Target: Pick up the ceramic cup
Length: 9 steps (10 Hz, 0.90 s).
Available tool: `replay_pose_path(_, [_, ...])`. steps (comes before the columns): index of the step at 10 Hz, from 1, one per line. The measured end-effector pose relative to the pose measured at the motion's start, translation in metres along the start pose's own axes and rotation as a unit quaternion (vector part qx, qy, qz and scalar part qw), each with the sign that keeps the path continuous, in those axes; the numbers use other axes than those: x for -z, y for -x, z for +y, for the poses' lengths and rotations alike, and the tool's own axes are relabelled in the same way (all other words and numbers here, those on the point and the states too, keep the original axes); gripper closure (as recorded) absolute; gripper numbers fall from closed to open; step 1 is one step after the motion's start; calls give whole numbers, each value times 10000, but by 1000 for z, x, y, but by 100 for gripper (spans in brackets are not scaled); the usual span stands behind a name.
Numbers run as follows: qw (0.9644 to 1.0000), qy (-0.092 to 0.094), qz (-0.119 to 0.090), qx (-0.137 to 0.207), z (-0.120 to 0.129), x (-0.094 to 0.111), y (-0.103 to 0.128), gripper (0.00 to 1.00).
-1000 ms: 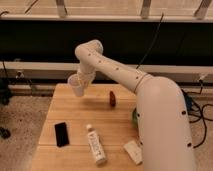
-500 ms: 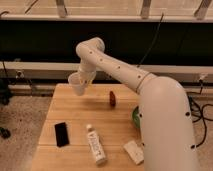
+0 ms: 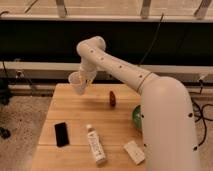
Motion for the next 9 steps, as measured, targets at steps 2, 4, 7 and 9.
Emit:
replay_pose_path(2, [10000,-7,15,27,1,3,0,96])
replay_pose_path(4, [10000,-11,24,46,1,5,0,96])
replay_pose_path(7, [10000,-20,48,77,2,9,0,96])
replay_pose_path(9, [9999,-29,60,96,2,12,0,96])
